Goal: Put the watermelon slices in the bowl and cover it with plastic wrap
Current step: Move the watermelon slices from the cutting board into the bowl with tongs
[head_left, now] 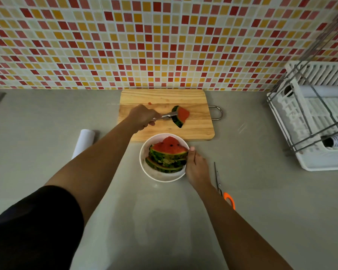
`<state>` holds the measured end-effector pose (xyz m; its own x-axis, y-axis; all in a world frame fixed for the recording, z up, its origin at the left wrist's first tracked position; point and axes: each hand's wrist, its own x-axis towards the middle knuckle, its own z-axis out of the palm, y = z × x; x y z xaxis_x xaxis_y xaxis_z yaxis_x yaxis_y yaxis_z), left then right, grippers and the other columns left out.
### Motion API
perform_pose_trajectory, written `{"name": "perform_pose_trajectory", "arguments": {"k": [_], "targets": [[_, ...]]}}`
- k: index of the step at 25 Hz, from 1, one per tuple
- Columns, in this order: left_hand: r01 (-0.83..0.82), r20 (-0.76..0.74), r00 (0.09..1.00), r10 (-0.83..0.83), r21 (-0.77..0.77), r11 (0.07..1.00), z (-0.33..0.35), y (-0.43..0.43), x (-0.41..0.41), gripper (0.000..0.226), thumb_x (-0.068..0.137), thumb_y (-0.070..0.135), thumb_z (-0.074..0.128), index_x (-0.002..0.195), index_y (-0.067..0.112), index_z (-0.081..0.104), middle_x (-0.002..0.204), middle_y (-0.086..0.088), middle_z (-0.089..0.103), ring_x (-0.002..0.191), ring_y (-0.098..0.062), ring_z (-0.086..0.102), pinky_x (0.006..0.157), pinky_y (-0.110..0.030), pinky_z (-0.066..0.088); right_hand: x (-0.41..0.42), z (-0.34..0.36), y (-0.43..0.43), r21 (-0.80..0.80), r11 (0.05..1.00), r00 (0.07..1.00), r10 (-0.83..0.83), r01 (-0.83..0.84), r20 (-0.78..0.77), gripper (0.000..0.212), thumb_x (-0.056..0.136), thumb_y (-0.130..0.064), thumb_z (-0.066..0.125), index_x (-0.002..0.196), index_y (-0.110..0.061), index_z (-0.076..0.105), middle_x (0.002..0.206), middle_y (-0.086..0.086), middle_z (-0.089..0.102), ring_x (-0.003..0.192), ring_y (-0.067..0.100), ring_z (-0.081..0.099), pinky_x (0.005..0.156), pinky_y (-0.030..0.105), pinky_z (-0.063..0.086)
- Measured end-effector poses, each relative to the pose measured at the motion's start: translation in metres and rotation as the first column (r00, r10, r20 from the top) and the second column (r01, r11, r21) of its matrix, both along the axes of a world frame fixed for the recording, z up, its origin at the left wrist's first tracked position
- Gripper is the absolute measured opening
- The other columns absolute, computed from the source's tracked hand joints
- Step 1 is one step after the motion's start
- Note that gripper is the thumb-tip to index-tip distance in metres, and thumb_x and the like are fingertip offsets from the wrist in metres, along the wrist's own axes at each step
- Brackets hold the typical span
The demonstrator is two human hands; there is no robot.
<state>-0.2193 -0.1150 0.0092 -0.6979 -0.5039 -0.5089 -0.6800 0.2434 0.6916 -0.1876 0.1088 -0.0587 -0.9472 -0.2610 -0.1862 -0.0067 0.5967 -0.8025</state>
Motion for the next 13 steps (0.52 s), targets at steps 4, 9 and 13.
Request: {"name": "perform_pose_trajectory", "arguments": {"k": [4,9,13], "targets": [[0.146,0.070,0.989,-0.129,-0.361,0.921,0.000,0.018,-0.024,0.028,0.077,0.034,0.063,0.065,0.009,0.059,0.069,-0.004,0.064,0.050,-0.015,0.048,0.044,-0.021,0.035,0.000,-0.001,0.000,-0.011,1.000,1.000,-0.014,0.014,-0.010,0.048,0.100,-0.037,0.023,0.063,-0.018,0.048,0.068,0.007,0.058,0.067,0.025,0.054,0.061,0.032,0.035],[0.273,0.193,0.962,-0.194,-0.650,0.709,0.009,0.017,-0.022,0.029,0.079,0.039,0.056,0.082,0.011,0.062,0.069,-0.005,0.052,0.066,-0.025,0.053,0.057,-0.029,0.042,0.001,-0.001,0.000,-0.022,1.000,1.000,-0.012,0.011,-0.025,0.049,0.100,-0.036,0.023,0.070,-0.013,0.054,0.073,0.012,0.062,0.069,0.027,0.056,0.061,0.034,0.040],[0.265,0.148,0.962,-0.229,-0.704,0.659,0.013,-0.023,0.005,0.030,0.085,0.039,0.054,0.099,0.016,0.067,0.081,-0.005,0.059,0.072,-0.024,0.051,0.061,-0.032,0.039,0.001,-0.002,0.001,-0.017,1.000,1.000,-0.006,0.006,-0.027,0.051,0.100,-0.038,0.022,0.078,-0.010,0.059,0.078,0.012,0.064,0.074,0.027,0.057,0.063,0.031,0.036]]}}
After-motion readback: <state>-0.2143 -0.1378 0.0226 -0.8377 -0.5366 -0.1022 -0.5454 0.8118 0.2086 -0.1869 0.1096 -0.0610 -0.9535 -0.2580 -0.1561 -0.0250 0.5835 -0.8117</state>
